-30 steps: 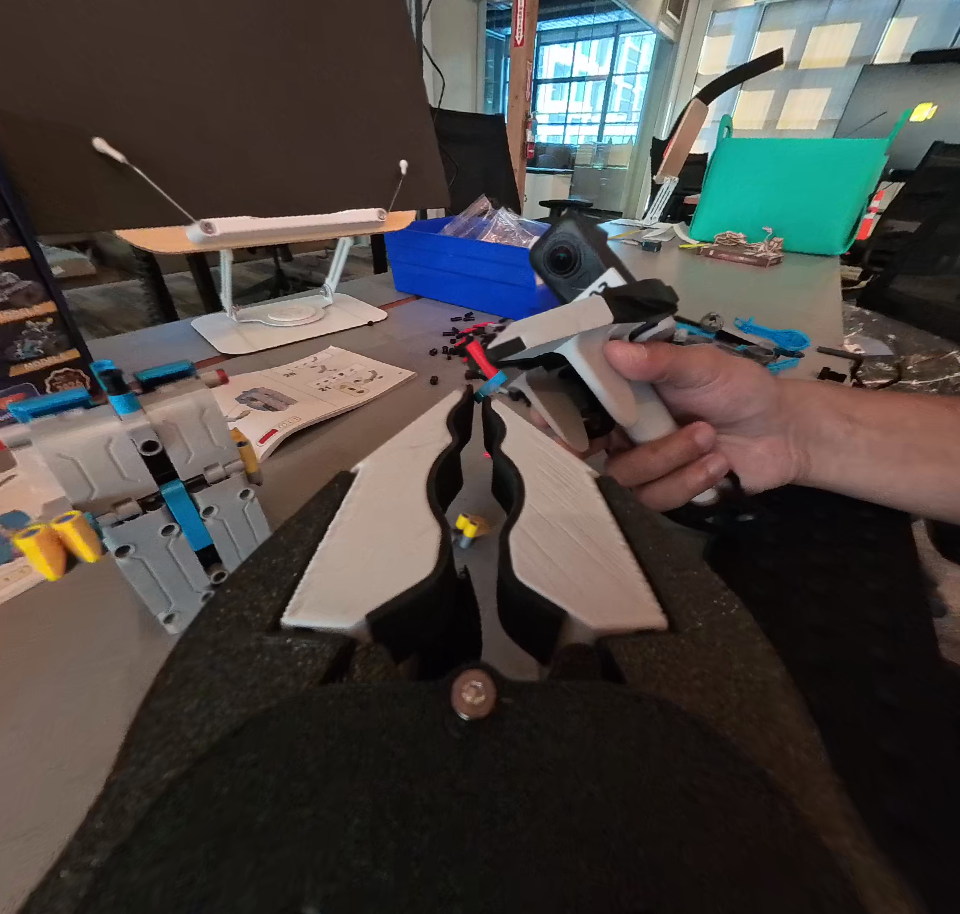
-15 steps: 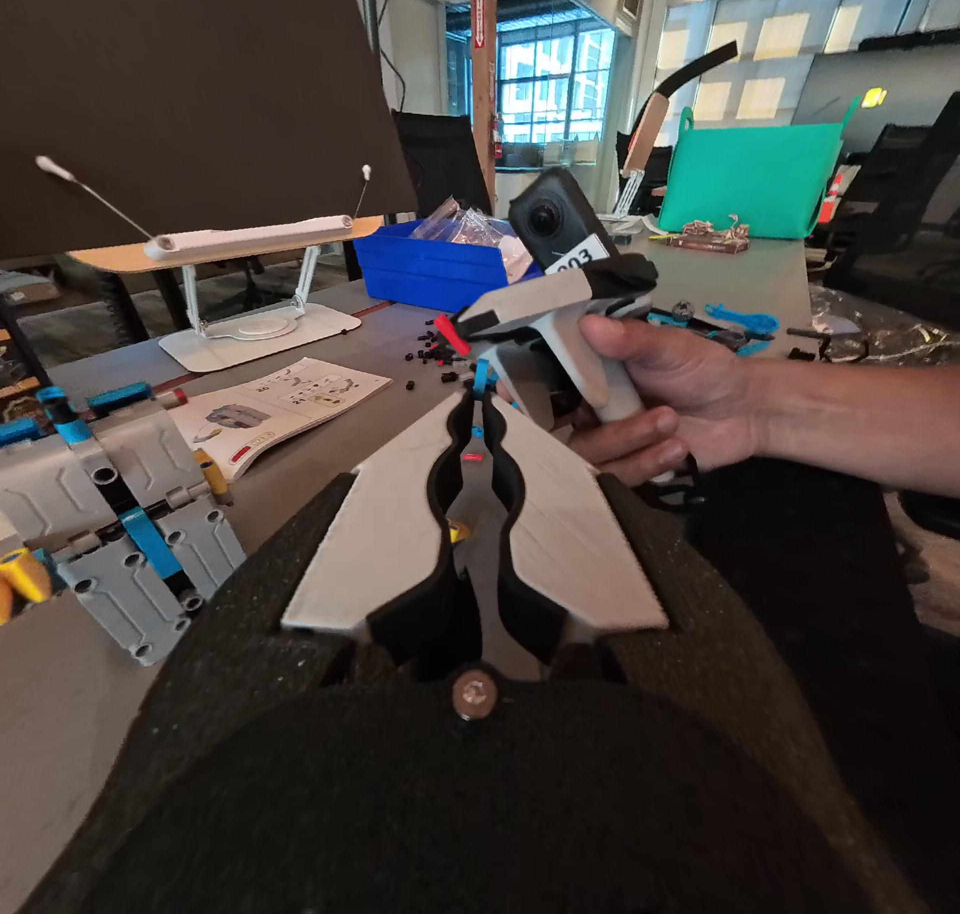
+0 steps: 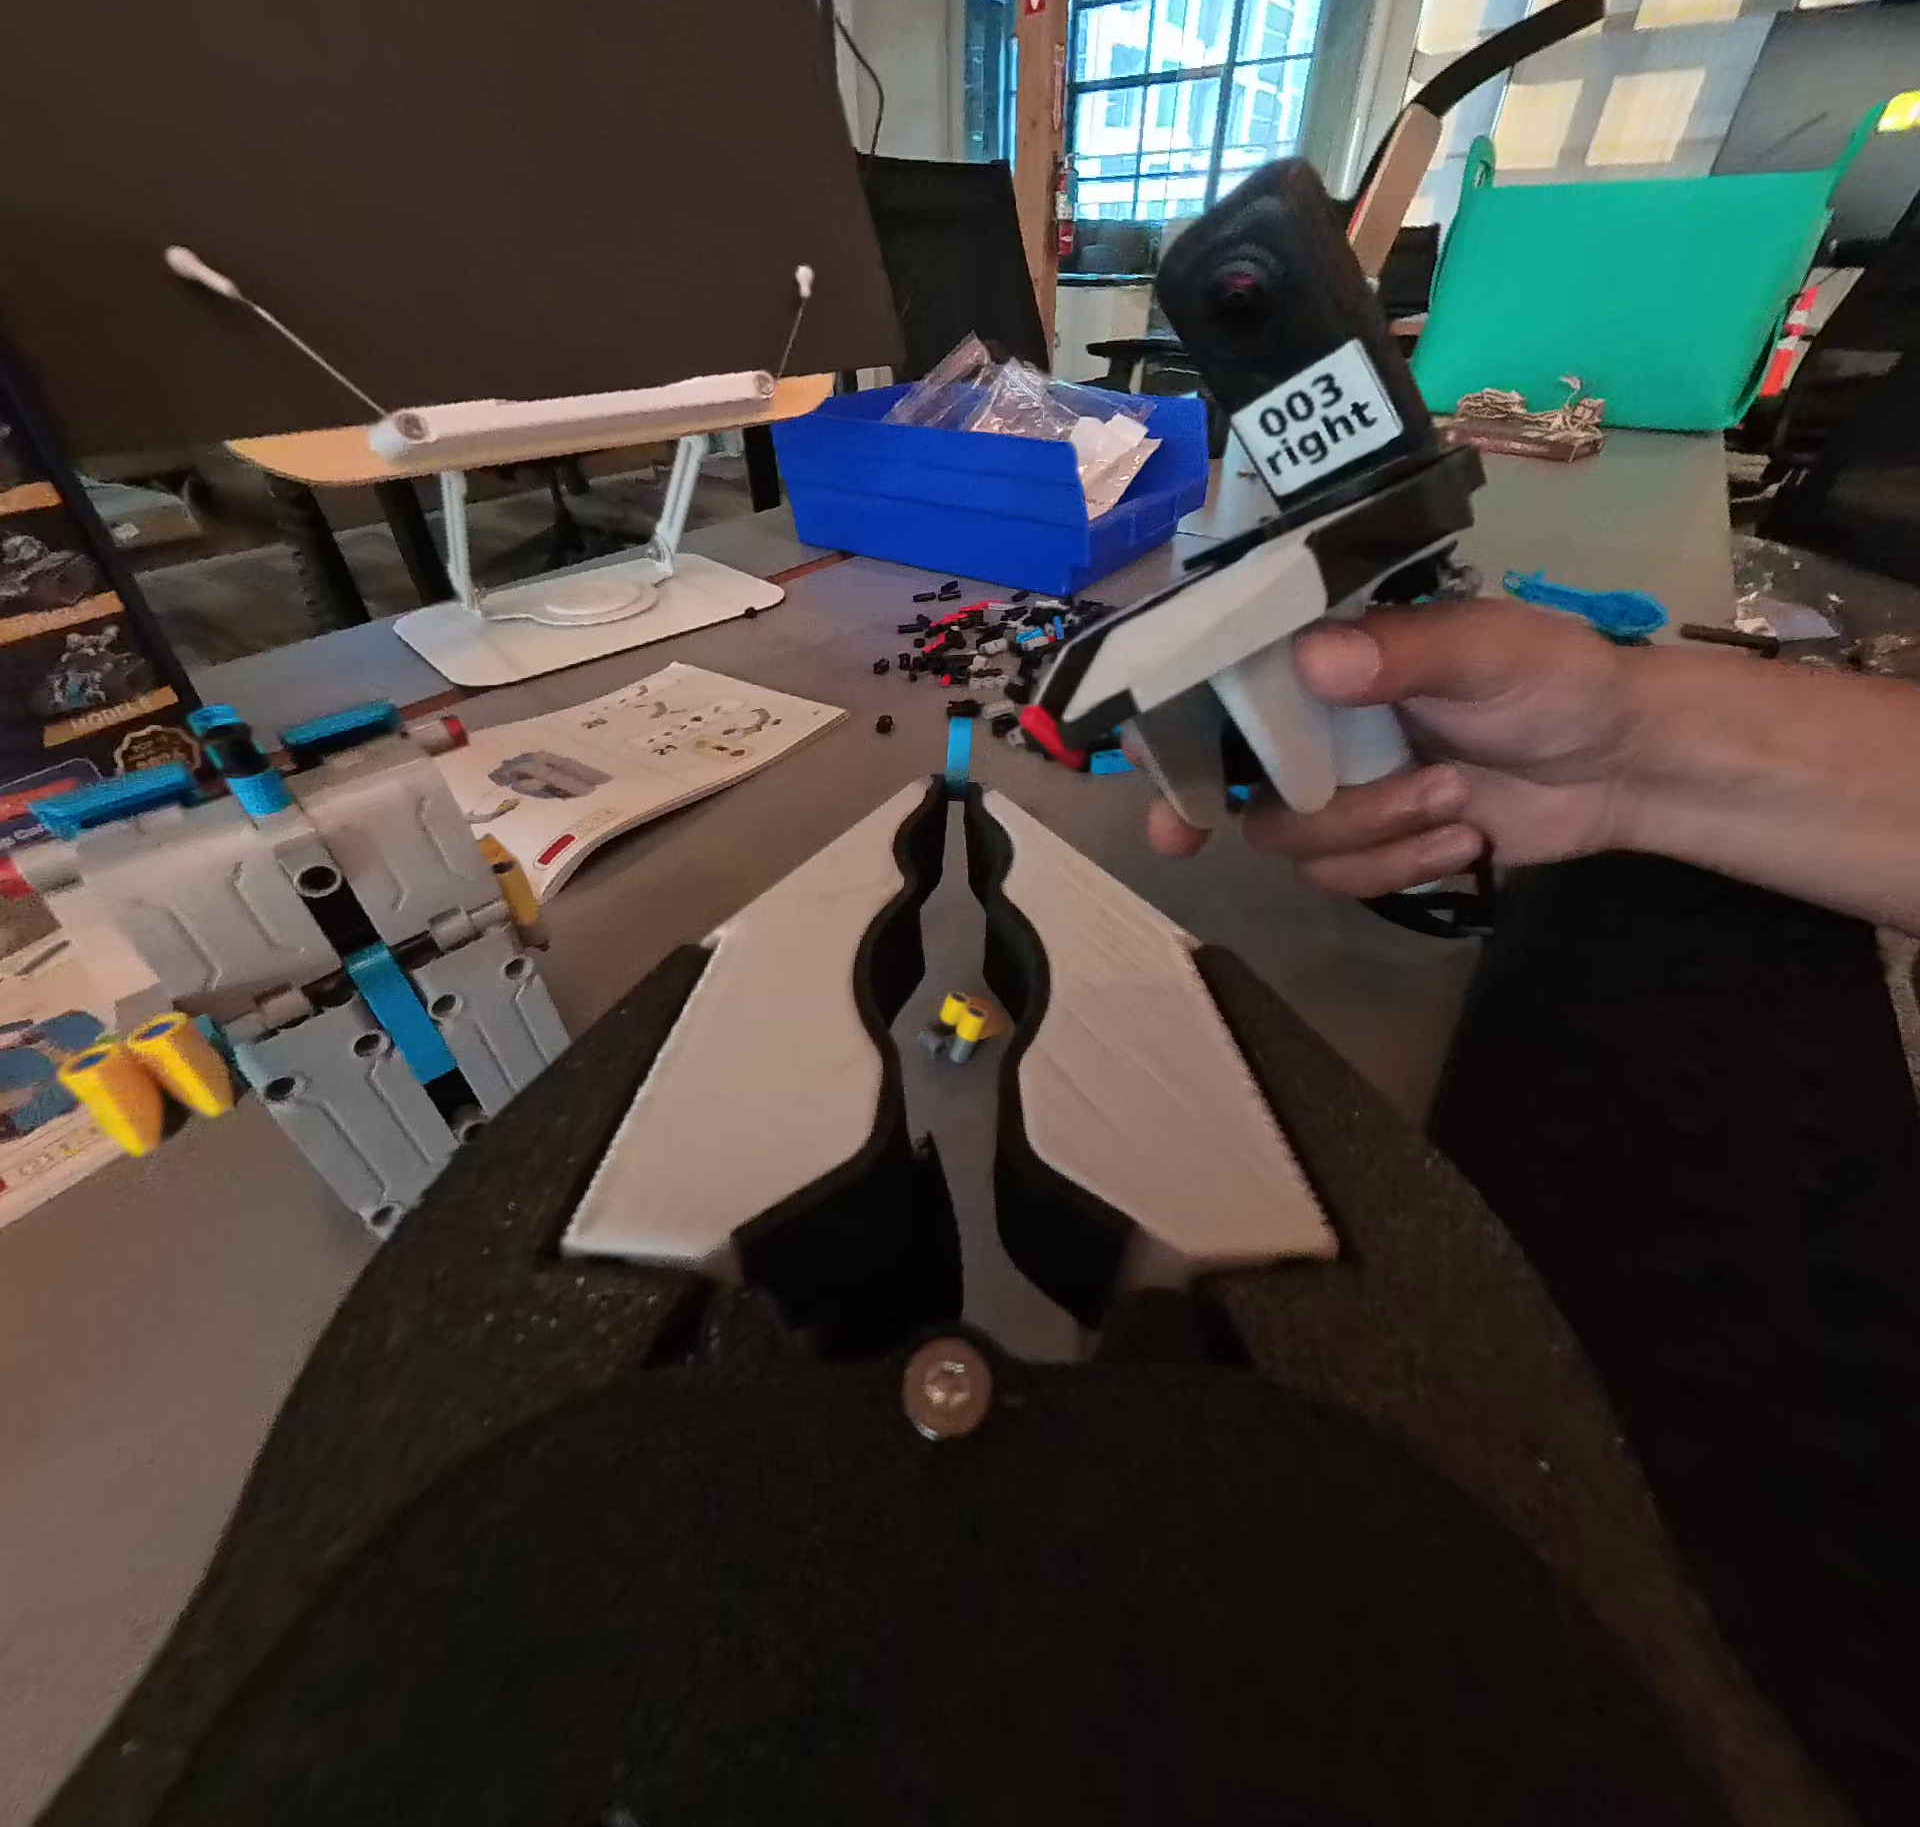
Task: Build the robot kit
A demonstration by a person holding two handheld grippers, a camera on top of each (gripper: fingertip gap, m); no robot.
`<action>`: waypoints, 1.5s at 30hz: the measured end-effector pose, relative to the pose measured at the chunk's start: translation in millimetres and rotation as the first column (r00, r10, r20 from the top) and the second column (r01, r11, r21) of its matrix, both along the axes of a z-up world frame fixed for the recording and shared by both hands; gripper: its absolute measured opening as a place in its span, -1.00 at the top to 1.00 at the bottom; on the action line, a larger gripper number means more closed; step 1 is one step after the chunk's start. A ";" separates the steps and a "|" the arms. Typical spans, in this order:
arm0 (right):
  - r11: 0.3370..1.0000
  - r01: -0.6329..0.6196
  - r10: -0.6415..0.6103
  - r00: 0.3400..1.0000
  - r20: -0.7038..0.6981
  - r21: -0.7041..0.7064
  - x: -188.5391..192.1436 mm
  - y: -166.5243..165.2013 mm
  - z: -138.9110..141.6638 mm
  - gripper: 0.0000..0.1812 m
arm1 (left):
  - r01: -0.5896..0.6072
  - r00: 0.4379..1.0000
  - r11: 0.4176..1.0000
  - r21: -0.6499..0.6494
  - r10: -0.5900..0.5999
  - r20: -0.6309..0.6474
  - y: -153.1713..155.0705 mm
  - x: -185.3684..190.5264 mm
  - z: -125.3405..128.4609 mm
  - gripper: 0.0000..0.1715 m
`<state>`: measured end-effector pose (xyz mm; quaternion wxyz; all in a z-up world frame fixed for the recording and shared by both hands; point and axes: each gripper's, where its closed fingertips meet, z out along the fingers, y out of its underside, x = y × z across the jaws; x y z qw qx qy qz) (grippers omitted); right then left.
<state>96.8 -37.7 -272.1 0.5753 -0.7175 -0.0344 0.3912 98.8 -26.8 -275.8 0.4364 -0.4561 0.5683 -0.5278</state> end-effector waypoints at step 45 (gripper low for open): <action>0.940 0.139 -0.109 0.988 0.112 -0.312 18.9 3.2 -48.1 0.98 | -0.122 0.964 0.743 0.657 0.247 -0.100 -2.2 16.9 -47.8 0.96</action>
